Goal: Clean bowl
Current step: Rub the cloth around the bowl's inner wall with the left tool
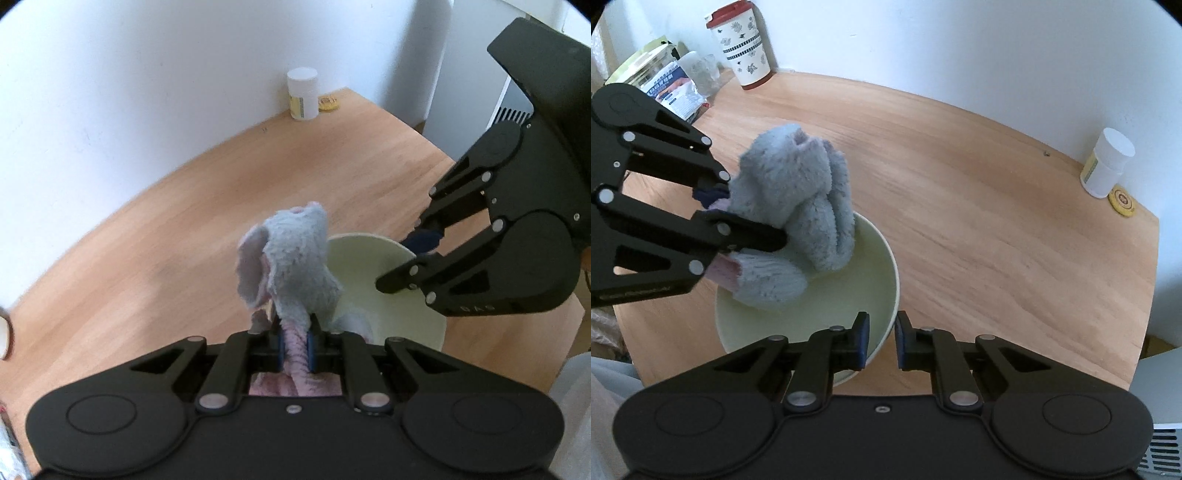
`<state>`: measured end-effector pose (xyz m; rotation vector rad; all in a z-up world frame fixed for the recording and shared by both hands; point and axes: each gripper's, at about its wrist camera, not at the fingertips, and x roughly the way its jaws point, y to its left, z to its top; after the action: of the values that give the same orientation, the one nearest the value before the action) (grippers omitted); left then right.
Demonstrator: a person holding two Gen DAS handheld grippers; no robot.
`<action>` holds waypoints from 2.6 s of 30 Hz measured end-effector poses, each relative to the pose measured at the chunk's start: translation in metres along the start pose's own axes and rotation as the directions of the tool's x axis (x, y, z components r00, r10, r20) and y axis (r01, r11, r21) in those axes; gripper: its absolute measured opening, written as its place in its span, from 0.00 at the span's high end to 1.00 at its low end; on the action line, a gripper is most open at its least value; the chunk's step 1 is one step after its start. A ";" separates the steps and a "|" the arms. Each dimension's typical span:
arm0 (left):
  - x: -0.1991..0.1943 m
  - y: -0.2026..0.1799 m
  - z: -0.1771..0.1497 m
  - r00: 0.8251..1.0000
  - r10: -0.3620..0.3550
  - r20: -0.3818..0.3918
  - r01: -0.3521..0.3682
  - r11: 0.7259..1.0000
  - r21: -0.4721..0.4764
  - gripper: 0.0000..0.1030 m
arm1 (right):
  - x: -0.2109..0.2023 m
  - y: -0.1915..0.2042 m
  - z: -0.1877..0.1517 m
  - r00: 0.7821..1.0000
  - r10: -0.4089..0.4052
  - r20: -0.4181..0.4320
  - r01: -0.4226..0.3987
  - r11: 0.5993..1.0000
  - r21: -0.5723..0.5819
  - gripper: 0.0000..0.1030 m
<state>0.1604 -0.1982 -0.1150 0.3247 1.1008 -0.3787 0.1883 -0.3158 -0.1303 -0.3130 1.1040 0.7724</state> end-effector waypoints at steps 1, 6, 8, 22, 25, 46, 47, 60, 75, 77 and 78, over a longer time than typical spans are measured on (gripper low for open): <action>0.003 -0.001 0.000 1.000 -0.005 -0.009 0.006 1.000 0.010 0.90 | 0.000 -0.001 0.001 1.000 0.003 -0.002 -0.003 1.000 0.003 0.85; 0.028 -0.008 0.004 0.997 -0.040 -0.065 0.043 0.998 0.054 0.90 | 0.001 0.001 0.002 1.000 -0.003 -0.009 0.003 1.000 -0.008 0.85; 0.034 -0.009 0.005 0.996 -0.052 -0.076 0.057 0.996 0.062 0.90 | 0.002 0.002 0.003 1.000 -0.006 -0.013 0.006 1.000 -0.012 0.85; 0.043 -0.014 0.002 0.968 -0.184 -0.172 0.206 0.972 0.117 0.90 | 0.007 0.000 0.009 0.999 -0.010 -0.042 0.010 1.000 -0.012 0.85; 0.038 -0.011 0.000 0.959 -0.209 -0.190 0.230 0.968 0.099 0.90 | 0.012 0.003 0.013 0.998 0.001 -0.055 -0.002 1.000 -0.014 0.85; 0.027 -0.006 0.000 0.960 -0.221 -0.173 0.236 0.969 0.075 0.90 | 0.015 0.008 0.014 0.997 -0.009 -0.083 0.006 0.999 -0.037 0.85; 0.030 -0.006 -0.002 0.960 -0.222 -0.169 0.237 0.969 0.070 0.90 | 0.015 0.007 0.014 0.996 -0.001 -0.087 -0.001 1.000 -0.023 0.85; 0.039 -0.020 -0.003 0.957 -0.255 -0.135 0.270 0.957 0.106 0.89 | 0.017 -0.003 0.017 0.991 0.030 -0.132 -0.019 0.997 0.080 0.88; 0.038 -0.028 0.002 0.926 -0.371 -0.064 0.376 0.921 0.098 0.90 | 0.017 -0.026 0.011 0.987 0.123 -0.104 -0.080 0.935 0.346 0.87; 0.035 -0.023 0.000 0.919 -0.394 -0.022 0.395 0.918 0.048 0.90 | 0.017 -0.028 0.010 0.987 0.124 -0.102 -0.080 0.929 0.360 0.86; 0.033 -0.020 0.000 0.914 -0.405 0.006 0.405 0.914 0.017 0.90 | 0.017 -0.028 0.010 0.987 0.124 -0.102 -0.079 0.927 0.367 0.86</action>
<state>0.1644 -0.2203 -0.1466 0.1036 1.1557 -0.7581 0.2188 -0.3231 -0.1452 0.0106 1.3625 0.6297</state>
